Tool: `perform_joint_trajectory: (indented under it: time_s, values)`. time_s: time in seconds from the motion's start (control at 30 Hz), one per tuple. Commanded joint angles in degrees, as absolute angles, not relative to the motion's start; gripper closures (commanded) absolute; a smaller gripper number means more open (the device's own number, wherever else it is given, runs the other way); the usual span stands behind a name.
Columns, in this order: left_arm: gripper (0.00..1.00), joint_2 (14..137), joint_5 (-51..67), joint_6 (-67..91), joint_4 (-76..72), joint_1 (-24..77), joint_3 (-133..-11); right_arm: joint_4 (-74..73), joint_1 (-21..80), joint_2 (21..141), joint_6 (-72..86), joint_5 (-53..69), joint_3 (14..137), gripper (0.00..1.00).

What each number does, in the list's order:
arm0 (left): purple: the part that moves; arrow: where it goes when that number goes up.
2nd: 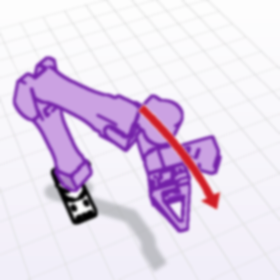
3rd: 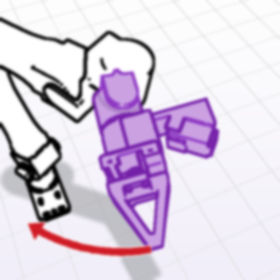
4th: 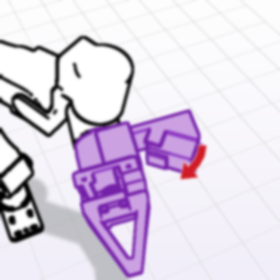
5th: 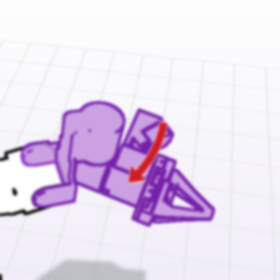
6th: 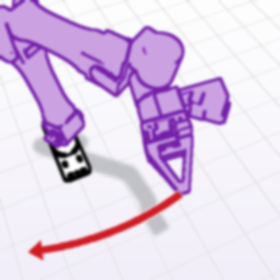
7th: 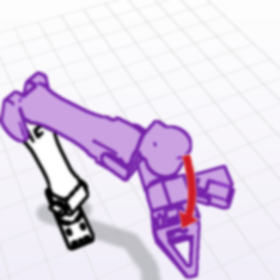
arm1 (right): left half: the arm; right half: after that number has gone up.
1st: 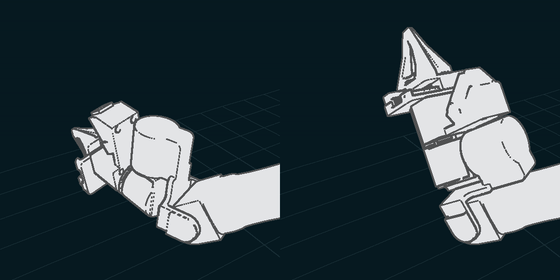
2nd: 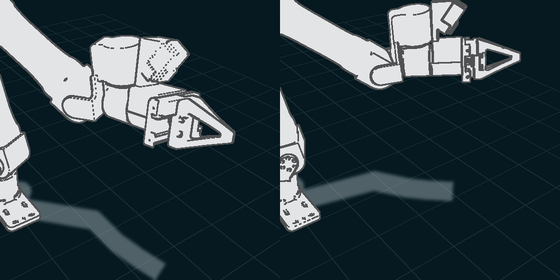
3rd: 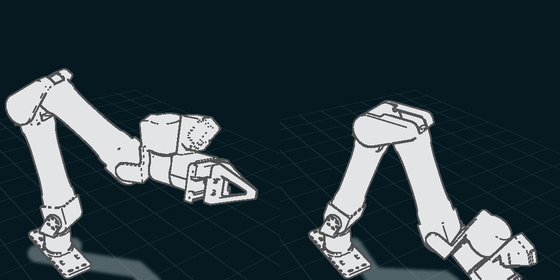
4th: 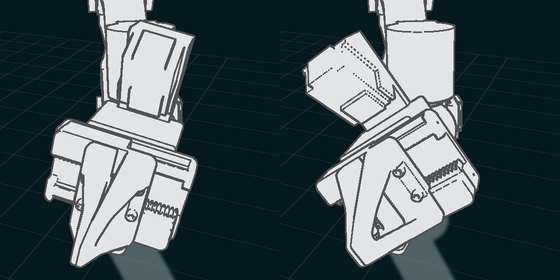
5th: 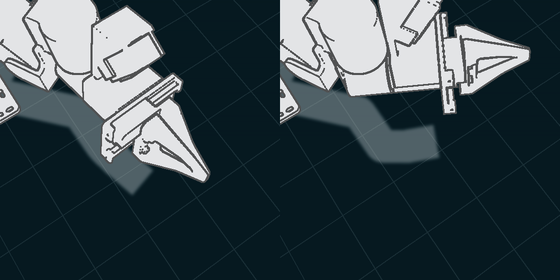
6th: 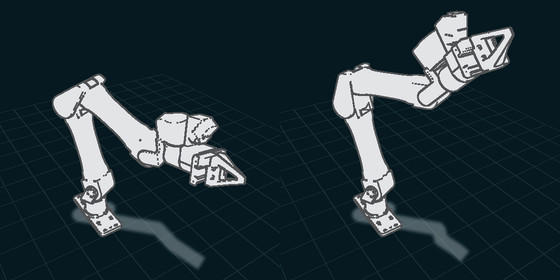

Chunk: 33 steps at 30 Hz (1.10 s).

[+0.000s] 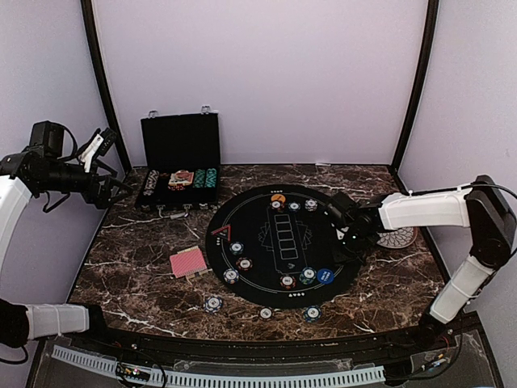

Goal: Distribute texas hold em gaming equipment

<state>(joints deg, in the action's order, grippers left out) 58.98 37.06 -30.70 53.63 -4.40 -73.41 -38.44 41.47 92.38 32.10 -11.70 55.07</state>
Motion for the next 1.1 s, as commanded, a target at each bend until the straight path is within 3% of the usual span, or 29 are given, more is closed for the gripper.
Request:
perform_joint_trajectory:
  time_s: [0.0,0.5,0.8,0.93,1.07]
  values:
    - [0.01,58.99,38.38,-32.24,55.61,-4.67,-73.11,-34.33,40.45,93.94,31.91,-10.58,54.67,0.81]
    - [0.01,59.04,38.25,-32.96,56.17,-4.72,-73.06,-31.76,40.00,96.33,31.83,-9.85,51.71,0.78]
    - [0.01,59.32,37.49,-33.77,57.94,-4.73,-72.84,-33.80,39.90,95.80,31.00,-10.45,53.66,0.43]
    - [0.01,58.91,35.06,-34.31,58.57,-4.71,-71.55,-35.79,39.90,93.87,30.59,-10.94,55.34,0.35]
    - [0.01,58.41,32.83,-35.56,59.76,-4.71,-70.35,-38.48,40.14,91.21,30.61,-11.17,57.98,0.34]
